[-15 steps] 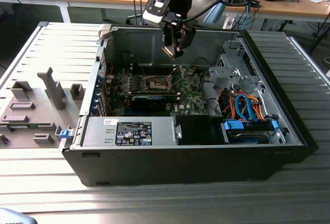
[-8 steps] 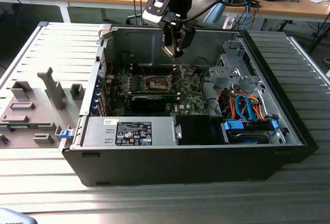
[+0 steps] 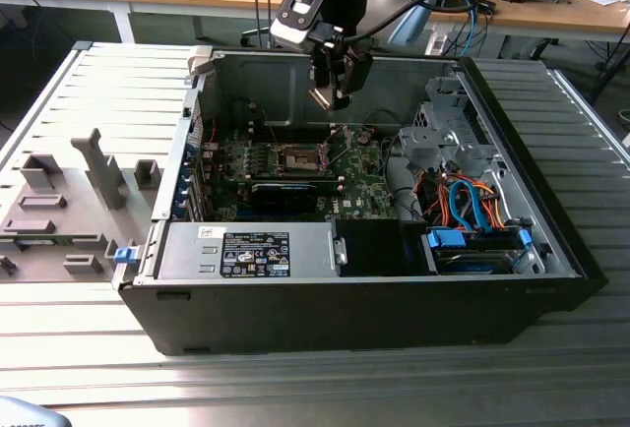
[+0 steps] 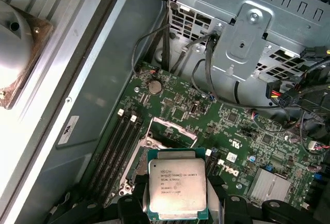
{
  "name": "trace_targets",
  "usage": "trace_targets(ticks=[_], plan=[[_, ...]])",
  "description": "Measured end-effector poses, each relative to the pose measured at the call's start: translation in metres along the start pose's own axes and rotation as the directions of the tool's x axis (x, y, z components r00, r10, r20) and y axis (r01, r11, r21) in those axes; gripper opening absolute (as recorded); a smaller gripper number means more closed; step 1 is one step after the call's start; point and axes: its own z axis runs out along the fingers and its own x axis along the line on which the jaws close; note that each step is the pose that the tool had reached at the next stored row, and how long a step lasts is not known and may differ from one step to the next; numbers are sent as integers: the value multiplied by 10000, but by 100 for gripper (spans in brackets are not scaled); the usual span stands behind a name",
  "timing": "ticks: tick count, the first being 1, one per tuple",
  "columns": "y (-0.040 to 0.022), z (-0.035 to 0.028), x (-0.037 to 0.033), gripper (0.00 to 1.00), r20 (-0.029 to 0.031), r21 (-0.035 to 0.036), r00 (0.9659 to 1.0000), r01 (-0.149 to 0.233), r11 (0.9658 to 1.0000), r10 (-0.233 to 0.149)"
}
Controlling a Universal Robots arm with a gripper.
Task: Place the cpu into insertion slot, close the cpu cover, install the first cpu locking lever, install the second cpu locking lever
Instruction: 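Place the cpu into insertion slot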
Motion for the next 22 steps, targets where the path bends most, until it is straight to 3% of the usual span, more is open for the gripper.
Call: trace_targets(ticks=[22], plan=[[-2,1,-3,55,43,-10,9988,-493,9988,493]])
